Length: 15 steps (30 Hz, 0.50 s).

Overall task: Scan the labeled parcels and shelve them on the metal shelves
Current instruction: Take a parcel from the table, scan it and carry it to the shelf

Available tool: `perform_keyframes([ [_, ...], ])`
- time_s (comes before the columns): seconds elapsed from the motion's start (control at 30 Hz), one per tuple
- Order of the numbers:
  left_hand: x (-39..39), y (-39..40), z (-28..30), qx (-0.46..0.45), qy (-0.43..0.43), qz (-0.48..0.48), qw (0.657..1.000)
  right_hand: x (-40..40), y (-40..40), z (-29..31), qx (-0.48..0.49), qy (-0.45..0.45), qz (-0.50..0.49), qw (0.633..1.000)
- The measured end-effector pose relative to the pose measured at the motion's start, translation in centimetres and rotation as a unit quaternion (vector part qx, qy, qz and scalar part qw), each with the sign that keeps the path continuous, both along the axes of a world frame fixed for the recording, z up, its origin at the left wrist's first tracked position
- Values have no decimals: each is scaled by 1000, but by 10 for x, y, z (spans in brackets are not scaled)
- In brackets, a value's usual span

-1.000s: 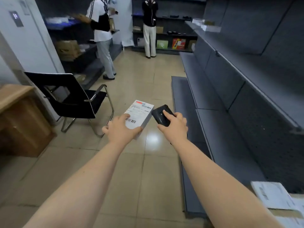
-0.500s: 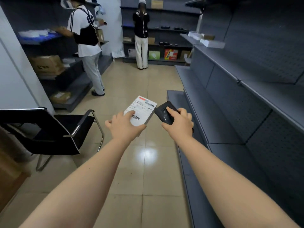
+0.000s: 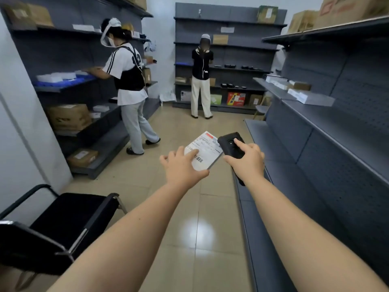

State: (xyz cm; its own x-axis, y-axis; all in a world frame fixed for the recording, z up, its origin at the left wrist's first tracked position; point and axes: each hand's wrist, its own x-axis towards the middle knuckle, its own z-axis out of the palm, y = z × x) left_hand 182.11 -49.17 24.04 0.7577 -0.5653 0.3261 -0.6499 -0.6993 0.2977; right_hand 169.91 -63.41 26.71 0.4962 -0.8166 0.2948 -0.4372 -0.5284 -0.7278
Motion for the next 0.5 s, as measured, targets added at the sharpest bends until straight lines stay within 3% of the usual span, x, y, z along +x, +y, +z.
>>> perform_keyframes([
  [0.27, 167, -171, 12, 26, -24, -92, 995, 145, -151, 18, -11, -3, -74, 997],
  [0.5, 232, -364, 44, -17, 12, -180, 983, 174, -305, 55, -28, 23, -179, 983],
])
